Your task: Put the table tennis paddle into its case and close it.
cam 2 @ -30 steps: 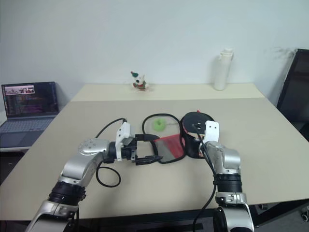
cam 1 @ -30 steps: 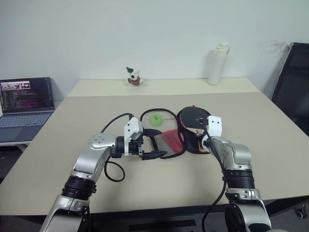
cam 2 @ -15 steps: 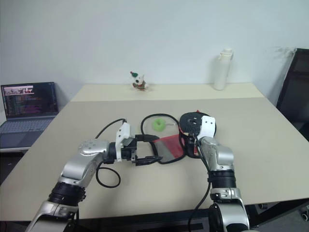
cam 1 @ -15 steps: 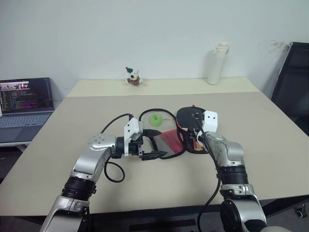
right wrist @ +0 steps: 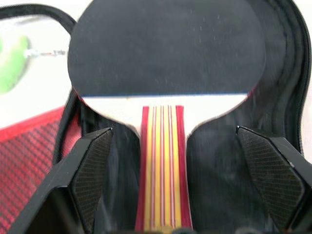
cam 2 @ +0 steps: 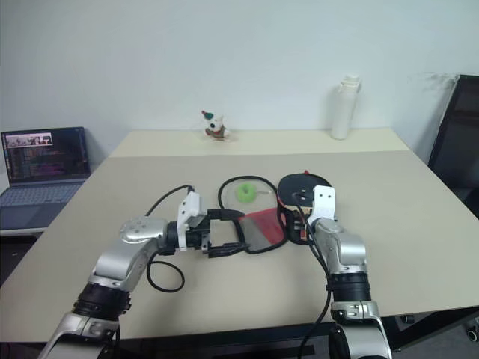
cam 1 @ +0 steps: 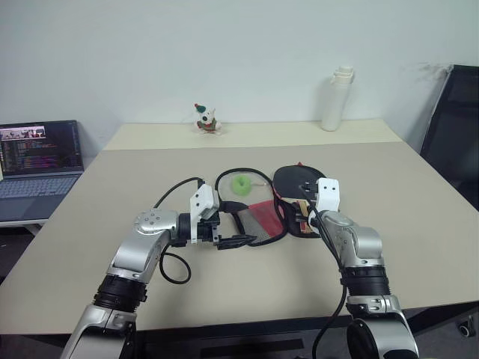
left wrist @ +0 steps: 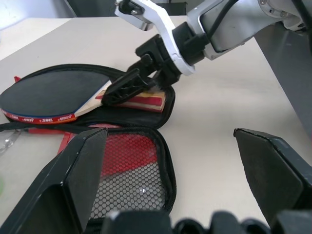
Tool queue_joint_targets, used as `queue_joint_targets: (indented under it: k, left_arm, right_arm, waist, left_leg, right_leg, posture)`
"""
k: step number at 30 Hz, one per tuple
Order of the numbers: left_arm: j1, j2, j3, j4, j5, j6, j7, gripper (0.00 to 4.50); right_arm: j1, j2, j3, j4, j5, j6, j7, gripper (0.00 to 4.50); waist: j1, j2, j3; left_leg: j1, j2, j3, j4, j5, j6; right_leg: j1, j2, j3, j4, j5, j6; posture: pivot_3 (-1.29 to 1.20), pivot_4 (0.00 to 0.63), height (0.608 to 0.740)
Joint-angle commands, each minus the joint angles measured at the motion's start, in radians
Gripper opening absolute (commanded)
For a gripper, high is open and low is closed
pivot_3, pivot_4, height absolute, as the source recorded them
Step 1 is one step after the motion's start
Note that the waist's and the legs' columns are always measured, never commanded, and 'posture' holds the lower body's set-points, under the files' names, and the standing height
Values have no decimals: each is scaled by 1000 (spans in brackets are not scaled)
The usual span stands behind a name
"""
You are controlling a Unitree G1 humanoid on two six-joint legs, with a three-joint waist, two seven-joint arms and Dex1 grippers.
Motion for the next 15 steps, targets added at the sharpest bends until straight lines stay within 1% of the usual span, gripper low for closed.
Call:
queue_joint_targets:
  k: [1, 5, 7, 9, 11, 13, 14, 15]
  left_arm:
    - [0, 12, 24, -16, -5, -8, 8, 4500]
    - [3, 15, 26, -22, -2, -2, 23, 4500]
    - [4, 27, 33, 9, 18, -9, 45, 4500]
    - [-1, 46, 29, 62, 67, -48, 74, 4500]
    - [-15, 54, 32, 108, 95, -60, 104, 4500]
    - [-41, 53, 38, 165, 107, -65, 123, 4500]
    - [-52, 52, 36, 191, 116, -74, 130, 4500]
    - [-73, 47, 35, 238, 134, -87, 152, 4332]
  right_arm:
    - [13, 3, 14, -26, -6, -23, 0, 4452]
    - [21, -9, 13, -43, -10, -40, 11, 4452]
    - [15, -29, 17, -97, 13, -38, 56, 4452]
    - [13, -59, 29, -188, 71, 18, 143, 4452]
    - [25, -130, 64, -322, 172, 131, 281, 4452]
    - [53, -244, 87, -469, 286, 259, 413, 4452]
    - [61, -282, 85, -509, 320, 297, 444, 4452]
    - [64, -321, 65, -540, 351, 331, 466, 4486]
  waist:
    - [0, 0, 0]
    - [0, 0, 0]
    - [0, 0, 0]
    - [0, 0, 0]
    - [0, 0, 0]
    - [2, 0, 0]
    - [5, 0, 0]
    - [6, 0, 0]
  left_leg:
    - [0, 0, 0, 0, 0, 0]
    - [0, 0, 0, 0, 0, 0]
    - [0, 0, 0, 0, 0, 0]
    - [0, 0, 1, 0, 0, 0]
    - [0, 0, 1, 0, 0, 0]
    - [0, 1, 0, 0, 0, 0]
    - [0, 1, 0, 0, 0, 0]
    - [-1, 1, -1, 0, 0, 0]
  right_leg:
    - [0, 0, 0, 0, 0, 0]
    - [0, 0, 0, 0, 0, 0]
    - [0, 0, 0, 0, 0, 0]
    - [-1, 0, 1, 0, 0, 1]
    - [-1, 0, 1, 0, -1, 3]
    - [-1, 0, 0, 0, -3, 4]
    - [-1, 0, 0, -1, -3, 5]
    - [0, 0, -1, -1, -3, 5]
  posture:
    - [0, 150, 740]
    - [0, 150, 740]
    - [0, 150, 740]
    - [0, 150, 740]
    - [0, 150, 740]
    - [0, 150, 740]
    - [0, 150, 740]
    - [0, 150, 740]
